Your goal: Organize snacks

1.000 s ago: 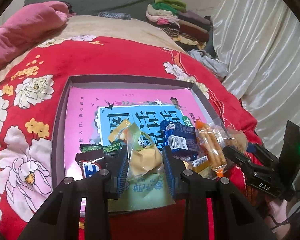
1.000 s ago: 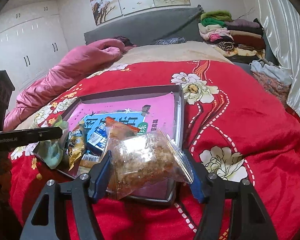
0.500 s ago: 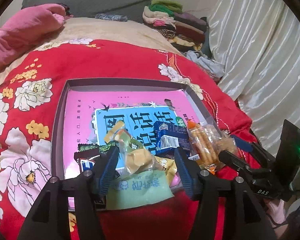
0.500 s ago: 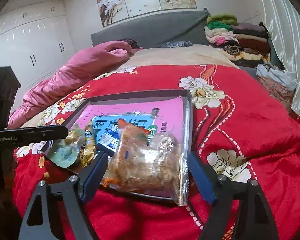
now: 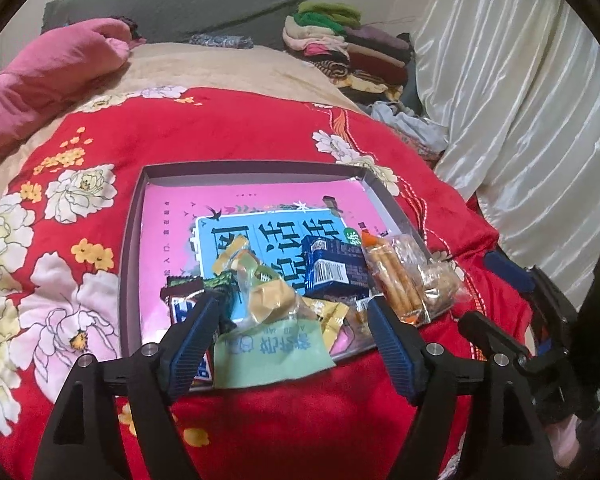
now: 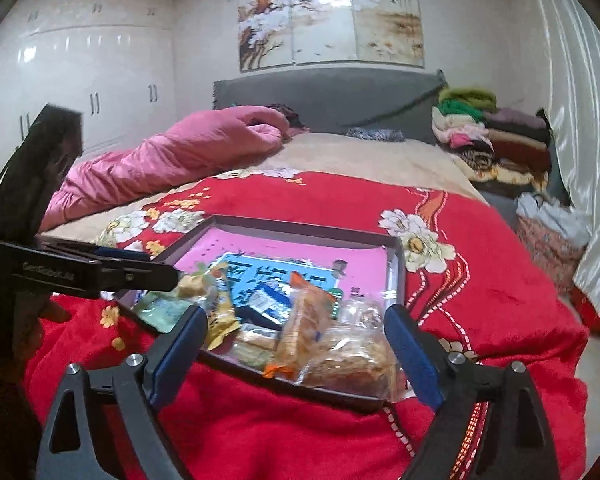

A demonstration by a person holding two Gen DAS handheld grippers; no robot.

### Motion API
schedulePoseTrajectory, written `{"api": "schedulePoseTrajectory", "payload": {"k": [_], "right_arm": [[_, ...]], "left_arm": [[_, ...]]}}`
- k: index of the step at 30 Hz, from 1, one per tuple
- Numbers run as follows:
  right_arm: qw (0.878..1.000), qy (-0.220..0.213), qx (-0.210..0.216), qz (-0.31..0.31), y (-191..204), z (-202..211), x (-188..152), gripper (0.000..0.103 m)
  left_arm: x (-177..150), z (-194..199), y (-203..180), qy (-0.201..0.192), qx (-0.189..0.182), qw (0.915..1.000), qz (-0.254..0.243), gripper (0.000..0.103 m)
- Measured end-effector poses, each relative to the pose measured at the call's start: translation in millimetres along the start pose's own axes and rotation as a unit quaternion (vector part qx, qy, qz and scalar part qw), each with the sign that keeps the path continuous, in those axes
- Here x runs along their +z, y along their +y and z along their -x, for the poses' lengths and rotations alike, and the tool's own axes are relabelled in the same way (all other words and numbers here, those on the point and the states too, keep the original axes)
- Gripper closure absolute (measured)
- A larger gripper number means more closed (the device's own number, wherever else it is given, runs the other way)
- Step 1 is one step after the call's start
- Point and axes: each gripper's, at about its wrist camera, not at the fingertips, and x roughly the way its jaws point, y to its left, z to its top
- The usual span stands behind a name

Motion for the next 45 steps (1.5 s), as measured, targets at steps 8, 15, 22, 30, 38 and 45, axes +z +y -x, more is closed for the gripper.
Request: {"api": "schedulePoseTrajectory", "payload": {"k": [8, 15, 22, 30, 38, 45], "right_arm": [[1.0, -0.003, -0.004, 0.023, 25.9, 10.8, 4.1, 0.011], [1.0, -0.007, -0.007, 0.011, 30.1, 18.7, 4.1, 0.006], [0.999, -0.003, -0.017, -0.031, 24.5, 29.1, 2.3, 0.006], [0.996, 0.043, -0.038, -0.076, 29.6, 32.9, -7.8, 0.005], [0.989, 0.091, -0.047, -0.105, 39.7, 36.4, -24.5, 0.001], [0.991, 0.089, -0.059, -0.078, 50.0, 40.5, -25.1, 0.001]], "left_arm": [[-8.8, 10.9, -2.2, -0.001, 0.014, 0.9999, -0.004, 0.023], [-15.5, 19.0, -2.5, -0.001, 0.019, 0.9998, 0.002, 0.023], [-27.3, 29.4, -2.1, 0.003, 0.031, 0.9994, 0.019, 0.023], [-56.5, 45.1, -2.6, 0.012, 0.047, 0.998, 0.04, 0.023], [-79.4, 56.9, -5.0, 0.026, 0.051, 0.9973, 0.046, 0.023], [-84.3, 62.0, -6.9, 0.029, 0.058, 0.9971, 0.042, 0.023]]}}
